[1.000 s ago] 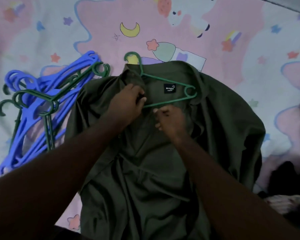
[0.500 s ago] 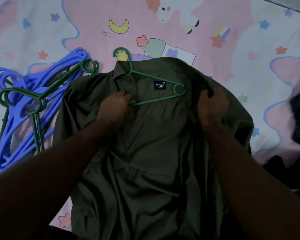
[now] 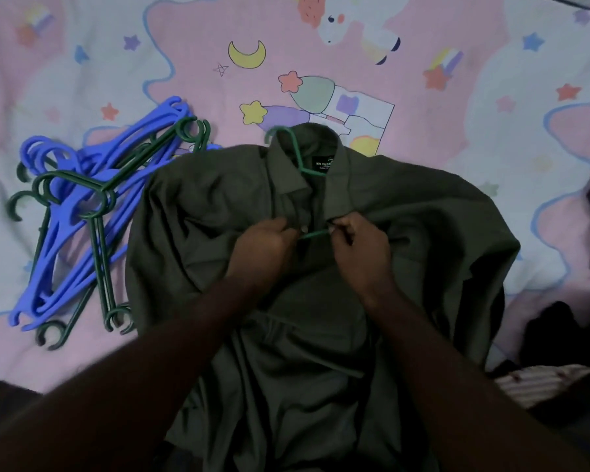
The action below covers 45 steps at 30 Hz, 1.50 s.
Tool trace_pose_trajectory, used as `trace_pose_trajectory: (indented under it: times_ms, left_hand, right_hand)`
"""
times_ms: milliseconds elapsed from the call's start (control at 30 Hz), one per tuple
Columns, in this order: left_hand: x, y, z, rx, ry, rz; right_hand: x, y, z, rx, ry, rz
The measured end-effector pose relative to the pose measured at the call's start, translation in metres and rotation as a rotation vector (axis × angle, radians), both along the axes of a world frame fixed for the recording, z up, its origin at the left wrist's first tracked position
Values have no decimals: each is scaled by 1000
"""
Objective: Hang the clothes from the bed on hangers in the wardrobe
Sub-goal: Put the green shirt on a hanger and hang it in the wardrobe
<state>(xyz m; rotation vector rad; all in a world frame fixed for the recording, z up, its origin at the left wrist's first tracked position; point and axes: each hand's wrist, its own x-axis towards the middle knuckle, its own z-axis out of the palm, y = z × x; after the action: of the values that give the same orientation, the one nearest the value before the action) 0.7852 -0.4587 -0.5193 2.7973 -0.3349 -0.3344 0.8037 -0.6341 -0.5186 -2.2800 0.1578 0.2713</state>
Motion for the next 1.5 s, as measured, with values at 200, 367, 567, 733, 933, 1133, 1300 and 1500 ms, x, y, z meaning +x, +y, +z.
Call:
trace_pose_trajectory:
  times_ms: [200, 367, 567, 733, 933, 1133, 1300, 1500]
  left_hand:
    - [-59, -31, -12, -203, 169, 128]
    - [-46, -29, 5, -302, 22, 234]
    - [27, -30, 20, -48, 202, -20]
    - [50, -28, 30, 185, 172, -61]
    - [39, -10, 27, 216, 239, -128]
    - [42, -34, 45, -81, 147, -91]
    - [51, -69, 63, -309, 255, -22]
    - [48, -51, 71, -682, 524, 314]
  right_hand:
    - [-32, -11, -10, -30, 175, -98]
    - [-32, -13, -14, 42, 200, -134]
    - [-33, -15, -4, 199, 138, -163]
    - [-25, -25, 2, 195, 134, -235]
    - [-26, -30, 8, 343, 205, -458]
    - [-32, -25, 29, 417, 177, -473]
    - [-36, -25, 40, 452, 180, -480]
    - [-35, -19, 51, 873, 389, -626]
